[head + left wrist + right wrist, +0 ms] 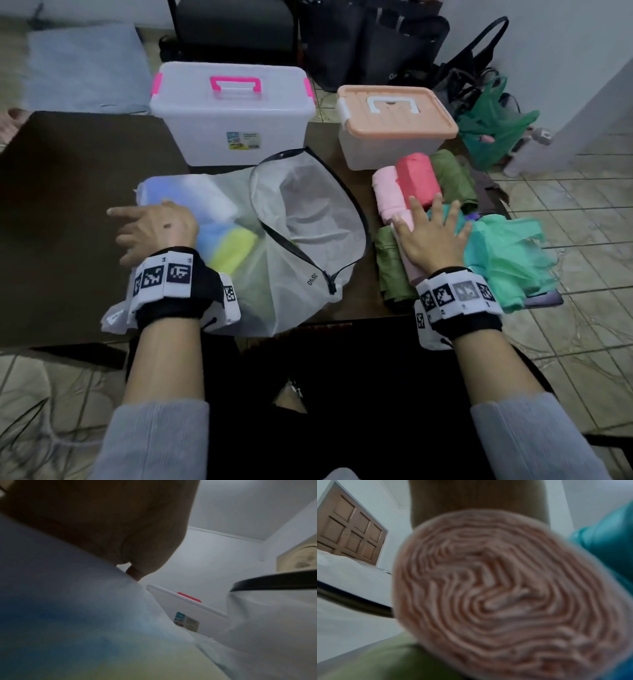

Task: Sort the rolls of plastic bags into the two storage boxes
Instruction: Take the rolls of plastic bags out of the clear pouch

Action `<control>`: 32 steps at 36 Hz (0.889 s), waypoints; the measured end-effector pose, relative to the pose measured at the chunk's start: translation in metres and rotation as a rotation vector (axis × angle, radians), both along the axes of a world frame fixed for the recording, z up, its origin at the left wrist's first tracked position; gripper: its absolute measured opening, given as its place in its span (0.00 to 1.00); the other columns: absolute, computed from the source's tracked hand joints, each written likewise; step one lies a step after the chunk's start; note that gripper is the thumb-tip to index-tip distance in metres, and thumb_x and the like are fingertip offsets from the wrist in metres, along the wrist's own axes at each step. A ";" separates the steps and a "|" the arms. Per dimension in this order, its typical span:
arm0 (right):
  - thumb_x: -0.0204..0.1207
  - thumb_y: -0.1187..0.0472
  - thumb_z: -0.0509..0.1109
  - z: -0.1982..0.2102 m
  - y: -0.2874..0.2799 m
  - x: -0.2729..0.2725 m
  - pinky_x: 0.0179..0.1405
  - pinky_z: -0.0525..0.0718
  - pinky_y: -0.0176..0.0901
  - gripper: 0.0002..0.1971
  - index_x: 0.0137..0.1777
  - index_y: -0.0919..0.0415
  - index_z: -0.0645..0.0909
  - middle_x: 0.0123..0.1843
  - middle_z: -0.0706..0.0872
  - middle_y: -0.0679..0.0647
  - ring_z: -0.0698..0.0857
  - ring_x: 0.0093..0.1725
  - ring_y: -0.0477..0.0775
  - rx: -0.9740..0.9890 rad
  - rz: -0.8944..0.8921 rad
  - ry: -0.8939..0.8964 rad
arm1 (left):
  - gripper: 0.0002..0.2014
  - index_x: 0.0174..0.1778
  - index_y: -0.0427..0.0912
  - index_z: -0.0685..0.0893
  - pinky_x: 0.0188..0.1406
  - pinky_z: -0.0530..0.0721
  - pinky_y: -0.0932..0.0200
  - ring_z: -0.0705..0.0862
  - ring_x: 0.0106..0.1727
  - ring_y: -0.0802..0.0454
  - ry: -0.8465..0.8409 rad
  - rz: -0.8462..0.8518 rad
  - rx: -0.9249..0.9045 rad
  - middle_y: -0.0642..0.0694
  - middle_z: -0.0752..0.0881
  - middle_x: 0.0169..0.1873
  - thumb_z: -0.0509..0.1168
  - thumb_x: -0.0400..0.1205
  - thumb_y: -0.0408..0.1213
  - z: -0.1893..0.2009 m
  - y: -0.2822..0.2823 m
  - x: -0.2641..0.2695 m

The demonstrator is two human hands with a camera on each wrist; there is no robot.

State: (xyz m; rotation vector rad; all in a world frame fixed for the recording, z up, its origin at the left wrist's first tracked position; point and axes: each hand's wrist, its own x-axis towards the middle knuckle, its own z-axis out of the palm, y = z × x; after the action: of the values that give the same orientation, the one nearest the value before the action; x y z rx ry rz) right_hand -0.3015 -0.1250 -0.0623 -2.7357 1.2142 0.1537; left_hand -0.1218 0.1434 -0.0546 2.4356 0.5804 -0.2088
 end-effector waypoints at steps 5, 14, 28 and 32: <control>0.84 0.39 0.45 -0.001 0.001 0.001 0.78 0.38 0.67 0.30 0.84 0.47 0.50 0.86 0.42 0.58 0.38 0.83 0.65 -0.009 -0.001 0.009 | 0.28 0.77 0.28 0.63 0.74 0.63 0.39 0.68 0.75 0.31 0.057 -0.069 -0.054 0.30 0.69 0.75 0.48 0.87 0.47 0.001 0.011 0.004; 0.84 0.39 0.46 -0.002 0.003 0.004 0.77 0.38 0.68 0.29 0.83 0.46 0.54 0.86 0.43 0.59 0.38 0.83 0.65 -0.012 -0.013 0.012 | 0.18 0.66 0.31 0.76 0.62 0.73 0.45 0.75 0.66 0.30 -0.217 -0.094 -0.263 0.29 0.77 0.66 0.53 0.84 0.35 0.019 -0.006 -0.011; 0.84 0.41 0.46 -0.002 0.003 0.003 0.78 0.39 0.68 0.28 0.83 0.46 0.54 0.86 0.44 0.58 0.38 0.83 0.65 -0.014 -0.020 0.018 | 0.08 0.42 0.43 0.82 0.44 0.70 0.66 0.78 0.46 0.54 -0.558 -0.217 -0.638 0.50 0.82 0.41 0.61 0.82 0.41 0.088 -0.067 -0.020; 0.84 0.41 0.47 -0.003 0.003 0.003 0.78 0.40 0.68 0.27 0.82 0.46 0.55 0.86 0.45 0.58 0.39 0.83 0.65 -0.022 -0.021 0.006 | 0.09 0.44 0.41 0.83 0.44 0.72 0.65 0.76 0.43 0.56 -0.574 -0.253 -0.740 0.53 0.80 0.35 0.60 0.83 0.40 0.102 -0.084 -0.026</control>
State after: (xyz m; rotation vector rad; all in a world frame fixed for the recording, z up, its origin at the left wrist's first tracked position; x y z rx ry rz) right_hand -0.2986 -0.1223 -0.0653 -2.7417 1.2532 0.1470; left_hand -0.1482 0.0592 0.0472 1.7109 -0.0704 0.1556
